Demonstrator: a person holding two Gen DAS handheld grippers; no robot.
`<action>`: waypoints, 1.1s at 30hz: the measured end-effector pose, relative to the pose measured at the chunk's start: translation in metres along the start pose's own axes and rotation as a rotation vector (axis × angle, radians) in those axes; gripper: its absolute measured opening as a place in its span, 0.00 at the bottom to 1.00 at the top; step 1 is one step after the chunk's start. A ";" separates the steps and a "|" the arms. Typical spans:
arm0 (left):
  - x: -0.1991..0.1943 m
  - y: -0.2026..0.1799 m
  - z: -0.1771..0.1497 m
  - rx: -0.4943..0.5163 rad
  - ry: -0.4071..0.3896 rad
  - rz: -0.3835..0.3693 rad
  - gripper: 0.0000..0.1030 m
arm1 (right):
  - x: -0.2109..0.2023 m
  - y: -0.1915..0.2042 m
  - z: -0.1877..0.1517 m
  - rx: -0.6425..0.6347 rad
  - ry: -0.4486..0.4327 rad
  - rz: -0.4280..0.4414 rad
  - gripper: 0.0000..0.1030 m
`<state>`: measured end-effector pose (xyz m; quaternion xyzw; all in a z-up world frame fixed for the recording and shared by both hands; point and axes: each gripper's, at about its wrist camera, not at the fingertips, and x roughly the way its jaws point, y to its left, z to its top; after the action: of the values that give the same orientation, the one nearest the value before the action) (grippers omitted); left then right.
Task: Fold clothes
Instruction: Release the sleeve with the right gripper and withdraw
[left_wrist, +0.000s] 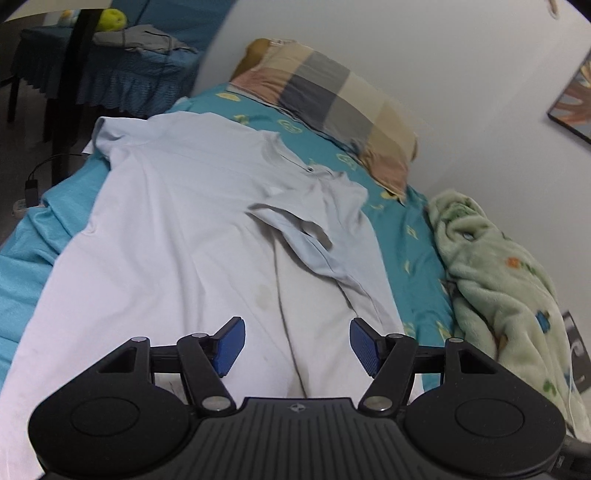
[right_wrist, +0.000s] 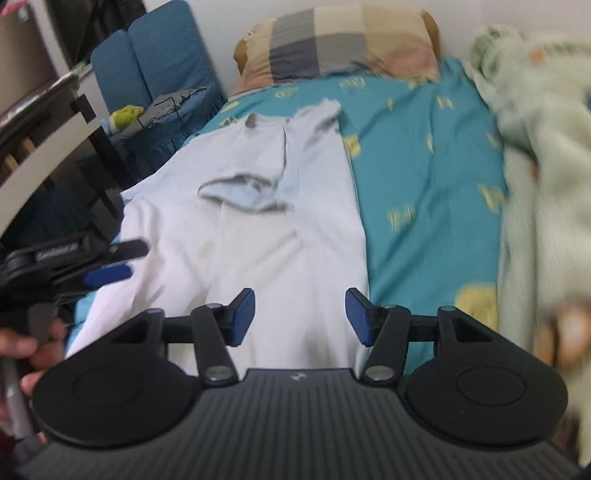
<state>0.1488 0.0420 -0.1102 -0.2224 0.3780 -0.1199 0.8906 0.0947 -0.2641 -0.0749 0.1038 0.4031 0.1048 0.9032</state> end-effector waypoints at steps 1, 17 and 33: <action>-0.001 -0.003 -0.003 0.009 0.006 -0.003 0.64 | -0.003 0.001 -0.011 -0.004 0.017 0.011 0.55; -0.010 0.018 -0.004 -0.092 -0.016 0.016 0.64 | 0.032 0.010 -0.061 -0.184 0.219 -0.069 0.10; -0.018 0.028 0.012 -0.142 -0.091 -0.037 0.64 | 0.034 0.074 -0.079 -0.521 0.345 0.000 0.10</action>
<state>0.1462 0.0764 -0.1056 -0.2973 0.3406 -0.0988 0.8865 0.0499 -0.1764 -0.1305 -0.1501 0.5099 0.2207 0.8178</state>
